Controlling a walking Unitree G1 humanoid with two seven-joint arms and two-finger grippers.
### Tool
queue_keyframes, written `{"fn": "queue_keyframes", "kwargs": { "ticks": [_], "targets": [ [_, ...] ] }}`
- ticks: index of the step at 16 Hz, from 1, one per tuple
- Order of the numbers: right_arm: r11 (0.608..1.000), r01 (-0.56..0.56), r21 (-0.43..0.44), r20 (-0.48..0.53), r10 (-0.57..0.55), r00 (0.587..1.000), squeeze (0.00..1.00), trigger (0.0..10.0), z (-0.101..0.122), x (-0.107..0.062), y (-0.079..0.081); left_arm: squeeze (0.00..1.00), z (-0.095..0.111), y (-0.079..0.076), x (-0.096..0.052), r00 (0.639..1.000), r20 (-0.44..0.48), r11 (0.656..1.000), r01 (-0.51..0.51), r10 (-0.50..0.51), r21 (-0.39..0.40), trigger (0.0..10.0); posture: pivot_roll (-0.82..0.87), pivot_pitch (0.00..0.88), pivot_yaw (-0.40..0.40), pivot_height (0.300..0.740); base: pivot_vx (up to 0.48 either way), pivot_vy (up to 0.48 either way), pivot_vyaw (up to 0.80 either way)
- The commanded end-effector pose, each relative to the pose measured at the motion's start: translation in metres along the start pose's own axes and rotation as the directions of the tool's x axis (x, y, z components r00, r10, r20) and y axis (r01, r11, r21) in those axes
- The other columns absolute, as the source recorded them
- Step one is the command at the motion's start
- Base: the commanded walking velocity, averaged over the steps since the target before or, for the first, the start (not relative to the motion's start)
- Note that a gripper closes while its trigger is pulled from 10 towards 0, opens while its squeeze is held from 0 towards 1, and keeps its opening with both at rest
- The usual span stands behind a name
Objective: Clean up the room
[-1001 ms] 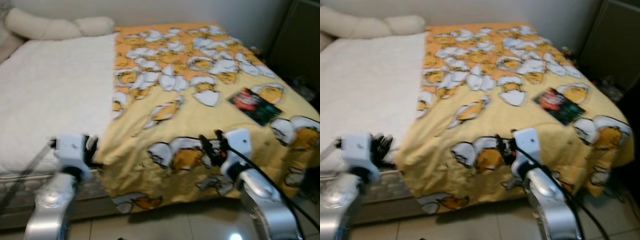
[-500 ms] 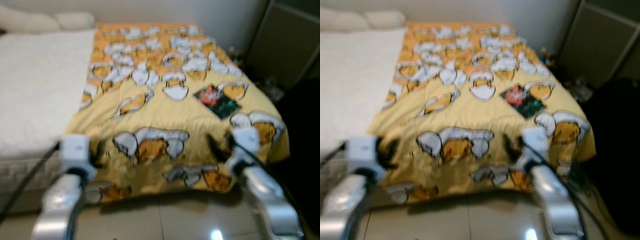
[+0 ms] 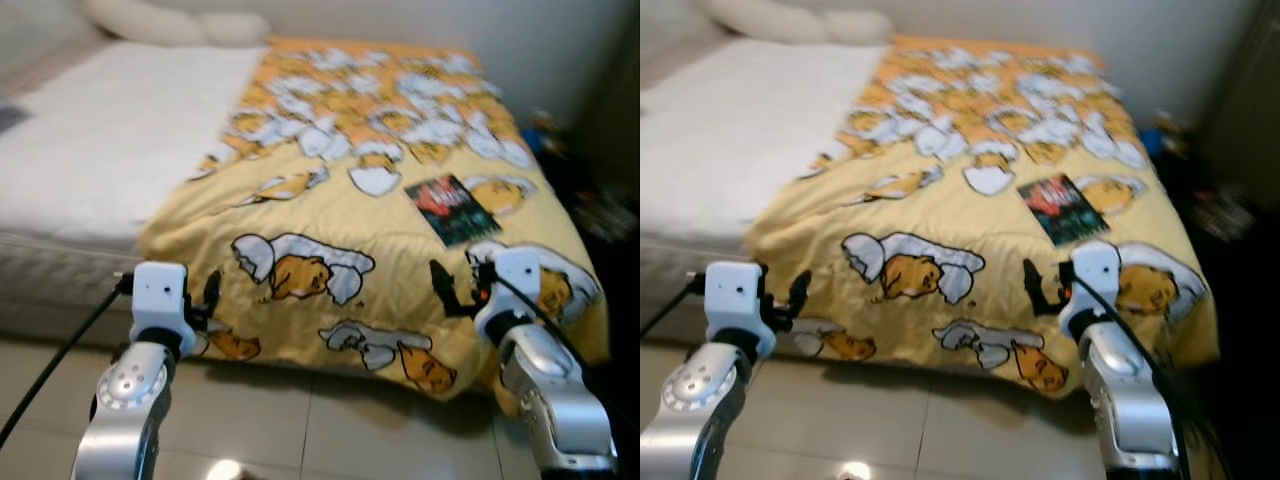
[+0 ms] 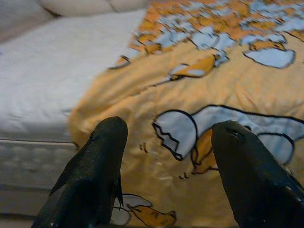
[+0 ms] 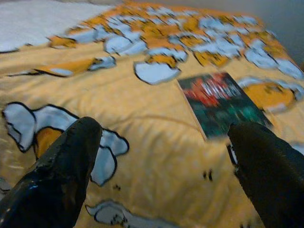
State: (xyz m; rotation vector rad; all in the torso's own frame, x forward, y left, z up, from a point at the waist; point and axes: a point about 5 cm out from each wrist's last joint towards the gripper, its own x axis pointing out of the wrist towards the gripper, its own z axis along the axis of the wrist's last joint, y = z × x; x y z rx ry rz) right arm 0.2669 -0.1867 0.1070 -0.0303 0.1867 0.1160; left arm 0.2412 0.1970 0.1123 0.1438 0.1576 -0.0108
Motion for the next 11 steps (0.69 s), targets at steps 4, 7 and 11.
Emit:
{"fn": "queue_keyframes", "kwargs": {
  "ticks": [4, 7, 11],
  "targets": [
    [1.000, -0.022, 0.007, 0.000, 0.022, 1.000, 1.00, 10.0, -0.002, 0.005, 0.010, 1.00, 0.002, 0.002, 0.005, 1.000, 0.002, 0.999, 0.000, 0.000, 0.043, 10.0, -0.09, 0.005, 0.000, 0.740, 0.000, -0.469, 0.80],
    [0.999, -0.033, 0.028, -0.005, 0.033, 0.999, 1.00, 10.0, -0.004, 0.005, 0.016, 1.00, 0.003, -0.001, 0.006, 1.000, 0.007, 0.999, 0.008, -0.008, 0.051, 10.0, -0.08, 0.018, -0.011, 0.740, 0.000, -0.467, 0.80],
    [0.999, -0.035, 0.038, -0.012, 0.035, 0.999, 1.00, 10.0, -0.006, 0.004, 0.022, 1.00, 0.006, -0.002, 0.007, 1.000, 0.019, 0.999, 0.014, -0.015, 0.040, 10.0, -0.09, 0.037, -0.015, 0.740, 0.000, -0.468, 0.80]
  ]
}}
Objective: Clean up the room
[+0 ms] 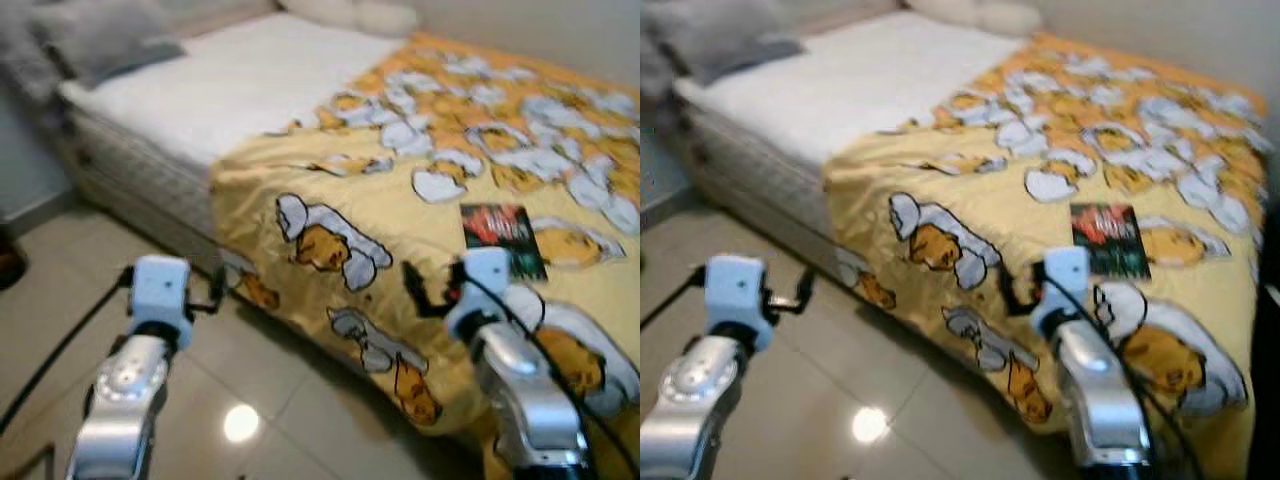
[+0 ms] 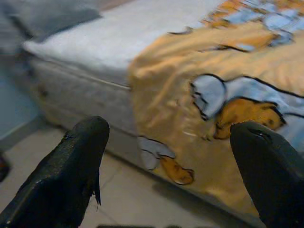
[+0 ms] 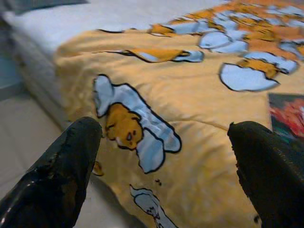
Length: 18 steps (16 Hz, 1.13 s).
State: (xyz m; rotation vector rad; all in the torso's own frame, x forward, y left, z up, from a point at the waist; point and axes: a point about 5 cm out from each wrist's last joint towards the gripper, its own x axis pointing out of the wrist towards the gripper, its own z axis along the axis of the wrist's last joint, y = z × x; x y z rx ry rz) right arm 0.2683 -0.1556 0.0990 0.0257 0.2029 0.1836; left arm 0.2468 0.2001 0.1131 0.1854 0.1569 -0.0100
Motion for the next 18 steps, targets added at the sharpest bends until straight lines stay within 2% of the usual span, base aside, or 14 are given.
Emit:
{"fn": "queue_keyframes", "kwargs": {
  "ticks": [1, 4, 7, 8, 11, 18],
  "targets": [
    [0.999, 0.040, -0.002, -0.003, -0.040, 0.999, 1.00, 10.0, -0.001, -0.004, -0.008, 1.00, 0.005, -0.007, 0.001, 1.000, 0.019, 1.000, 0.020, -0.020, -0.003, 10.0, -0.08, 0.032, -0.024, 0.740, 0.000, -0.465, 0.80],
    [0.998, 0.060, 0.007, -0.022, -0.060, 0.998, 1.00, 10.0, -0.007, -0.006, -0.010, 1.00, 0.006, -0.007, 0.001, 0.999, 0.024, 1.000, 0.022, -0.022, 0.000, 10.0, -0.09, 0.026, -0.021, 0.740, 0.000, -0.465, 0.80],
    [0.997, 0.074, 0.013, -0.010, -0.074, 0.997, 1.00, 10.0, -0.006, -0.006, -0.013, 0.95, 0.004, -0.007, 0.002, 1.000, 0.002, 0.999, 0.001, -0.001, -0.048, 10.0, -0.09, 0.014, -0.020, 0.740, 0.000, 0.000, 0.00],
    [0.997, 0.080, 0.014, -0.011, -0.080, 0.997, 1.00, 10.0, -0.007, -0.006, -0.015, 0.91, 0.005, -0.007, 0.003, 1.000, 0.025, 1.000, -0.002, 0.002, -0.005, 10.0, -0.09, 0.001, -0.022, 0.740, 0.000, 0.000, 0.00],
    [0.997, 0.076, 0.007, -0.008, -0.076, 0.997, 1.00, 10.0, -0.006, -0.005, -0.016, 0.95, 0.006, -0.010, 0.002, 0.997, 0.050, 0.998, 0.057, -0.057, -0.001, 10.0, -0.10, 0.000, -0.018, 0.740, 0.097, 0.000, 0.00],
    [0.994, 0.105, 0.025, -0.005, -0.105, 0.994, 1.00, 10.0, -0.005, -0.002, -0.021, 0.96, 0.006, -0.018, 0.003, 0.991, 0.067, 0.993, 0.120, -0.120, 0.005, 10.0, -0.09, 0.000, -0.019, 0.740, 0.359, 0.000, -0.70]
  ]
}}
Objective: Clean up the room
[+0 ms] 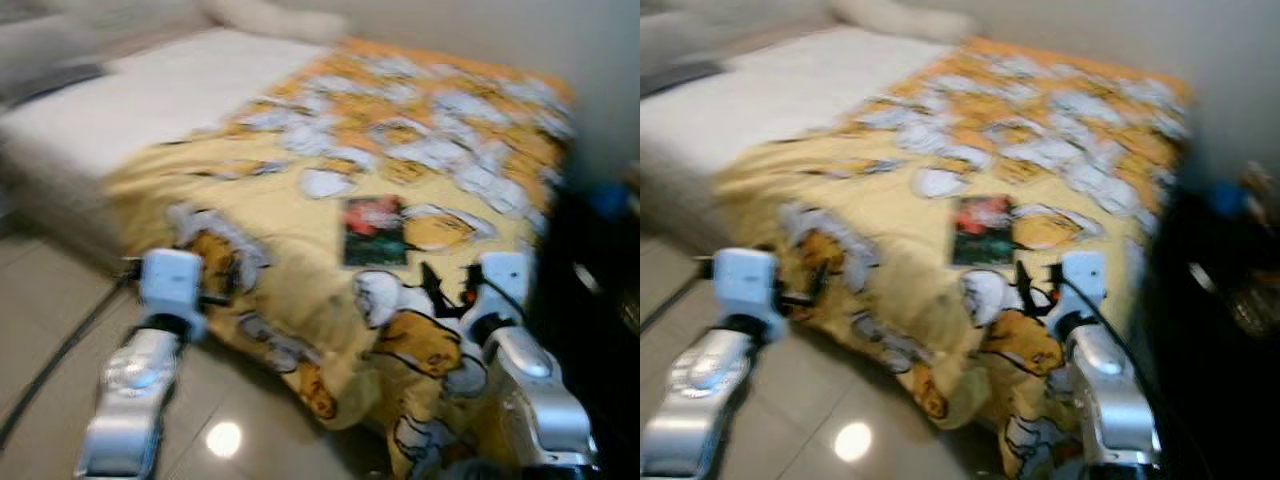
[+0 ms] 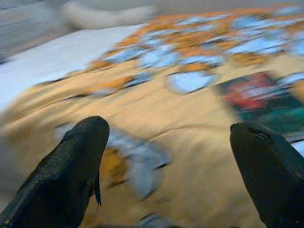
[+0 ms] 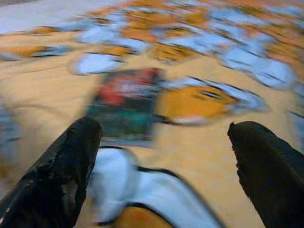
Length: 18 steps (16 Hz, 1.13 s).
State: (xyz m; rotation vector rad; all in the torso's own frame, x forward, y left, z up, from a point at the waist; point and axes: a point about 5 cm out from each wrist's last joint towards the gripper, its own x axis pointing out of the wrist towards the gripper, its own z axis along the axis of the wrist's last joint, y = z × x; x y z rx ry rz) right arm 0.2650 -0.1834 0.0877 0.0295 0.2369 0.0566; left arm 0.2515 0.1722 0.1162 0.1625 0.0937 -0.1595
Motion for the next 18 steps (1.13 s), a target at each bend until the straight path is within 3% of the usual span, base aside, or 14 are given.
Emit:
{"fn": "queue_keyframes", "kwargs": {
  "ticks": [1, 8, 9, 10, 13, 16, 17, 18],
  "targets": [
    [1.000, -0.027, 0.005, 0.024, 0.027, 0.999, 1.00, 10.0, 0.006, 0.003, 0.008, 0.95, 0.000, 0.008, -0.002, 1.000, -0.003, 1.000, -0.016, 0.016, 0.020, 10.0, -0.09, 0.000, -0.019, 0.740, 0.368, 0.000, -0.57],
    [0.997, -0.080, -0.007, 0.000, 0.080, 0.997, 1.00, 10.0, -0.001, 0.002, 0.015, 0.95, -0.002, 0.009, -0.002, 1.000, 0.001, 1.000, -0.008, 0.008, 0.027, 10.0, -0.09, 0.000, -0.018, 0.740, 0.366, 0.000, 0.00],
    [0.994, -0.110, 0.001, -0.018, 0.110, 0.994, 0.43, 10.0, -0.003, 0.002, 0.019, 0.95, -0.003, 0.009, -0.003, 1.000, -0.002, 1.000, -0.007, 0.007, 0.031, 10.0, -0.09, 0.000, -0.018, 0.740, 0.341, 0.000, 0.00],
    [0.989, -0.146, 0.015, -0.038, 0.147, 0.988, 0.00, 10.0, -0.006, 0.001, 0.024, 0.95, -0.004, 0.010, -0.004, 1.000, -0.005, 0.999, -0.006, 0.006, 0.035, 10.0, -0.09, 0.000, -0.018, 0.740, 0.345, 0.000, 0.00],
    [0.977, -0.186, 0.108, -0.045, 0.192, 0.980, 0.00, 10.0, -0.009, -0.003, 0.031, 0.91, -0.003, 0.008, -0.006, 1.000, -0.007, 0.999, 0.031, -0.030, 0.039, 10.0, -0.08, 0.000, -0.028, 0.740, 0.101, 0.000, 0.00],
    [0.928, -0.309, 0.208, -0.077, 0.331, 0.941, 0.00, 10.0, -0.013, 0.007, 0.036, 0.89, -0.003, 0.000, -0.008, 0.993, -0.023, 0.990, 0.114, -0.113, 0.079, 10.0, -0.09, 0.000, -0.020, 0.740, 0.000, 0.000, 0.00],
    [0.925, -0.316, 0.210, -0.084, 0.339, 0.937, 0.00, 10.0, -0.014, 0.011, 0.035, 0.85, -0.004, 0.000, -0.009, 0.992, -0.032, 0.988, 0.125, -0.122, 0.087, 10.0, -0.08, 0.000, -0.021, 0.740, 0.000, 0.000, 0.00],
    [0.918, -0.322, 0.231, -0.088, 0.349, 0.933, 0.00, 10.0, -0.015, 0.019, 0.034, 0.69, -0.005, -0.002, -0.009, 0.988, -0.040, 0.985, 0.151, -0.148, 0.084, 10.0, -0.08, 0.000, -0.020, 0.740, 0.000, 0.000, 0.00]
  ]
}}
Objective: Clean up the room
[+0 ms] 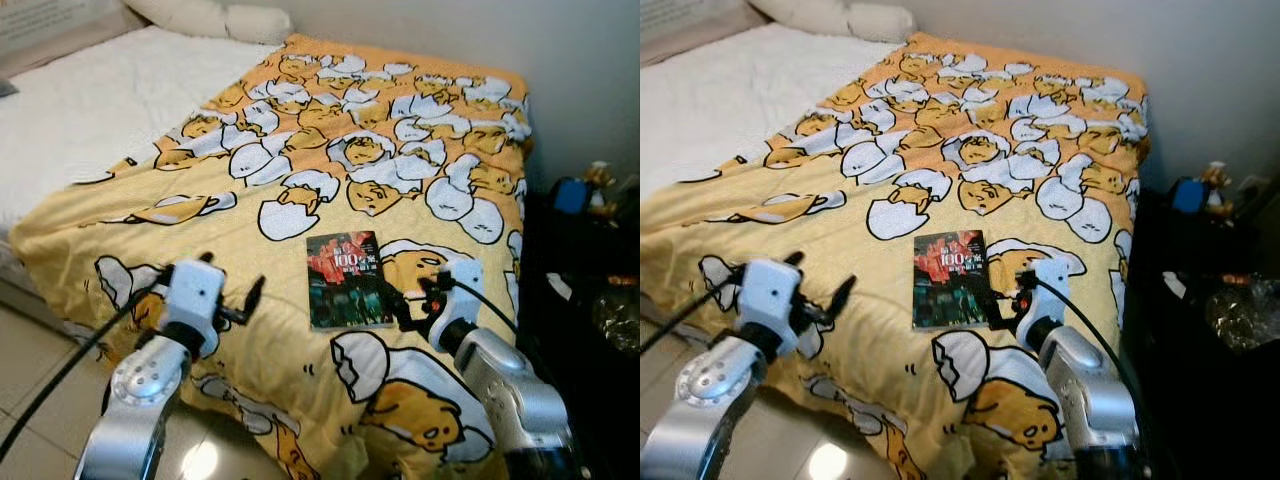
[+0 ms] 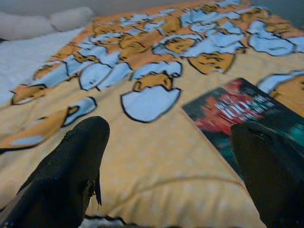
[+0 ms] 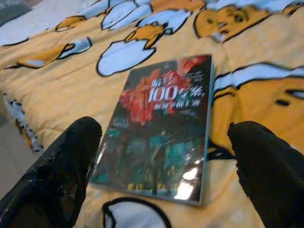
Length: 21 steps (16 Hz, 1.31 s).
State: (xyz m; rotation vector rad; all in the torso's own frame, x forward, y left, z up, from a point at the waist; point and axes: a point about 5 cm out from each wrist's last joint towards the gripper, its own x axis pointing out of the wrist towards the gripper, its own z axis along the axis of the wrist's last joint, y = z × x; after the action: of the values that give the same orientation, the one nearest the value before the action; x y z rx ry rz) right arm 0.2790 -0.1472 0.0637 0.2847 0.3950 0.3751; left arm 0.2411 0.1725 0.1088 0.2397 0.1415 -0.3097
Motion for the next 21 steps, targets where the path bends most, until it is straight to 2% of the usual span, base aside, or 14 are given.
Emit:
{"fn": "queue_keyframes", "kwargs": {
  "ticks": [1, 2, 3, 6, 7, 9, 10, 12, 13, 14, 16, 17, 21],
  "targets": [
    [1.000, 0.004, 0.029, 0.012, -0.004, 1.000, 0.00, 10.0, 0.008, 0.014, -0.008, 0.02, -0.001, 0.000, 0.000, 0.999, -0.026, 0.999, 0.047, -0.047, -0.001, 10.0, -0.09, 0.000, -0.013, 0.740, 0.000, 0.000, 0.00],
    [0.999, 0.016, 0.034, -0.009, -0.015, 1.000, 0.66, 10.0, 0.009, 0.021, -0.015, 0.00, -0.002, -0.001, 0.002, 0.996, -0.044, 0.997, 0.082, -0.081, 0.001, 10.0, -0.09, 0.000, -0.013, 0.740, 0.000, 0.000, 0.00],
    [0.999, 0.022, 0.047, -0.016, -0.021, 1.000, 1.00, 10.0, 0.010, 0.025, -0.018, 0.00, -0.003, -0.002, 0.002, 0.994, -0.053, 0.995, 0.098, -0.098, 0.002, 10.0, -0.09, 0.000, -0.013, 0.740, 0.000, 0.000, 0.00],
    [0.983, 0.043, 0.179, -0.051, -0.034, 0.998, 1.00, 10.0, 0.017, 0.039, -0.032, 0.00, 0.005, -0.009, -0.001, 0.983, -0.034, 0.983, 0.178, -0.179, -0.042, 10.0, -0.08, 0.056, -0.016, 0.740, 0.000, 0.000, 0.00],
    [0.978, 0.063, 0.199, -0.066, -0.050, 0.997, 1.00, 10.0, 0.016, 0.041, -0.036, 0.00, 0.006, -0.011, -0.003, 0.980, -0.036, 0.979, 0.194, -0.197, -0.057, 10.0, -0.08, 0.073, -0.019, 0.740, 0.000, 0.000, 0.00],
    [0.968, 0.063, 0.243, -0.081, -0.045, 0.996, 1.00, 10.0, 0.016, 0.043, -0.038, 0.00, 0.010, -0.017, -0.007, 0.969, -0.025, 0.967, 0.244, -0.246, -0.072, 10.0, -0.07, 0.111, -0.019, 0.740, 0.000, 0.000, 0.00],
    [0.952, 0.049, 0.302, -0.083, -0.025, 0.996, 1.00, 10.0, 0.017, 0.045, -0.038, 0.00, 0.013, -0.024, -0.015, 0.949, -0.026, 0.946, 0.309, -0.313, -0.097, 10.0, -0.07, 0.150, -0.014, 0.740, 0.000, 0.000, 0.00],
    [0.939, 0.035, 0.343, -0.083, -0.007, 0.997, 1.00, 10.0, 0.016, 0.046, -0.038, 0.00, 0.012, -0.026, -0.020, 0.940, -0.040, 0.938, 0.333, -0.338, -0.096, 10.0, -0.07, 0.172, -0.013, 0.740, 0.000, 0.000, 0.00],
    [0.909, 0.014, 0.416, -0.075, 0.019, 0.997, 0.78, 10.0, 0.016, 0.046, -0.037, 0.00, 0.011, -0.026, -0.026, 0.941, -0.064, 0.940, 0.324, -0.332, -0.109, 10.0, -0.06, 0.212, -0.021, 0.740, 0.000, 0.000, 0.00],
    [0.907, 0.017, 0.421, -0.079, 0.018, 0.997, 0.67, 10.0, 0.015, 0.046, -0.037, 0.00, 0.010, -0.026, -0.028, 0.942, -0.068, 0.941, 0.320, -0.328, -0.108, 10.0, -0.06, 0.216, -0.021, 0.740, 0.000, 0.000, 0.00],
    [0.891, 0.009, 0.454, -0.086, 0.033, 0.996, 0.21, 10.0, 0.011, 0.046, -0.036, 0.00, 0.009, -0.026, -0.034, 0.943, -0.084, 0.943, 0.313, -0.323, -0.117, 10.0, -0.06, 0.239, -0.034, 0.740, 0.000, 0.000, 0.00],
    [0.876, -0.021, 0.482, -0.093, 0.075, 0.993, 0.00, 10.0, 0.007, 0.045, -0.033, 0.00, 0.008, -0.027, -0.039, 0.942, -0.098, 0.944, 0.307, -0.320, -0.123, 10.0, -0.06, 0.251, -0.041, 0.740, 0.000, 0.000, 0.00],
    [0.857, -0.049, 0.513, -0.089, 0.110, 0.990, 0.00, 10.0, 0.003, 0.044, -0.031, 0.00, 0.006, -0.030, -0.044, 0.941, -0.114, 0.944, 0.302, -0.317, -0.134, 10.0, -0.07, 0.259, -0.044, 0.740, 0.000, 0.000, 0.00]
  ]
}}
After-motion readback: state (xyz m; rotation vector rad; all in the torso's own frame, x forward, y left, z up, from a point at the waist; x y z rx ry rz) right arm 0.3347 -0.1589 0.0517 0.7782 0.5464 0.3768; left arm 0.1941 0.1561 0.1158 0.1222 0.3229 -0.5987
